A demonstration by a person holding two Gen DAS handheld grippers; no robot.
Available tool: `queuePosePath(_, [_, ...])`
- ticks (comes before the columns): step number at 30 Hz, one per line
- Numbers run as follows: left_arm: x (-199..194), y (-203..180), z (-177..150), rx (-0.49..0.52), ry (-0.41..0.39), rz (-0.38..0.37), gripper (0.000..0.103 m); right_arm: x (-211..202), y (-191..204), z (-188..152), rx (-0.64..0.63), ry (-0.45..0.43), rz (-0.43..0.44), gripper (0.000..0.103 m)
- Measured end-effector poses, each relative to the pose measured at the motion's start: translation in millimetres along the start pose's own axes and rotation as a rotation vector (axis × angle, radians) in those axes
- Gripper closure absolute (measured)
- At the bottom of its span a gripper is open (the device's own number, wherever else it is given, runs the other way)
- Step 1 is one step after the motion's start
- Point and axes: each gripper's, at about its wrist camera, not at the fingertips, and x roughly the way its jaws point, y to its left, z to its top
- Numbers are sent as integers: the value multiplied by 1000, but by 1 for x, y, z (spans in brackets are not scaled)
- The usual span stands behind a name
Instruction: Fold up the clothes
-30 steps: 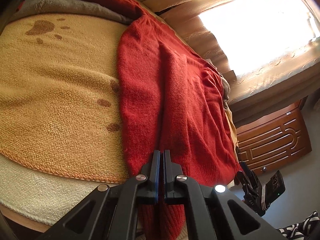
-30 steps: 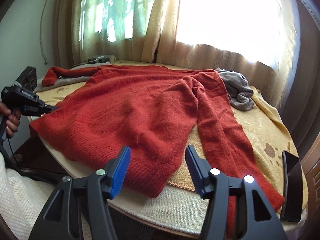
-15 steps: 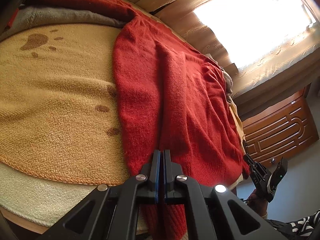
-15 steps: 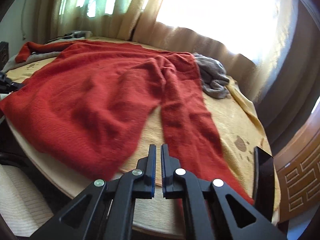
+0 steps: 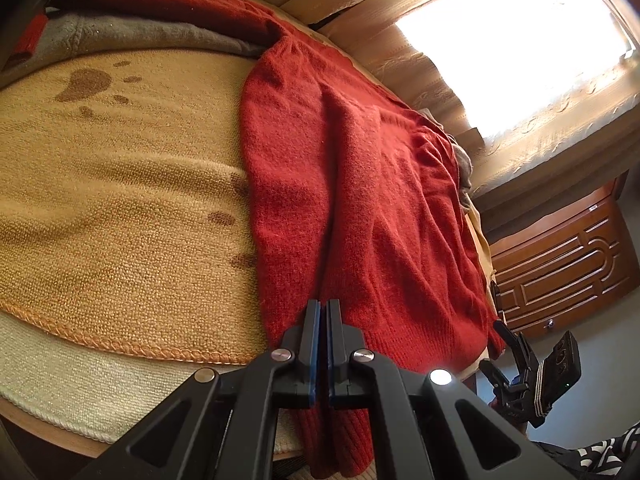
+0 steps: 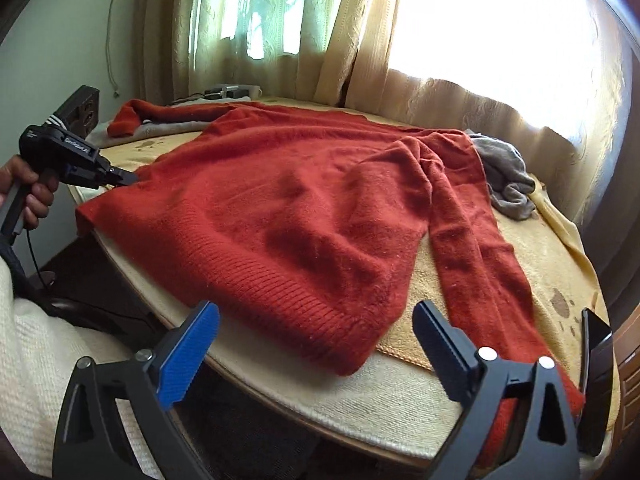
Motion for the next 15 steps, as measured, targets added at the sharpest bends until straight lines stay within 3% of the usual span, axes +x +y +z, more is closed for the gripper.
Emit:
queuePosePath(1, [1, 0, 0, 2, -1, 0, 100, 6, 1, 1, 1, 22, -3, 33])
queuePosePath(2, [1, 0, 1, 2, -2, -2, 100, 10, 2, 0, 3, 46, 9, 45])
queuePosePath(5, [2, 3, 2, -4, -2, -16, 100, 12, 2, 2, 24, 43, 38, 62])
queuePosePath(7, [2, 5, 3, -8, 0, -24, 100, 9, 3, 6, 11, 34, 27, 84])
queuePosePath(12, [1, 6, 3, -6, 3, -29, 100, -22, -31, 21, 123, -65, -65, 87])
queuePosePath(15, [0, 7, 3, -5, -4, -23, 100, -26, -40, 21, 137, -45, -110, 87])
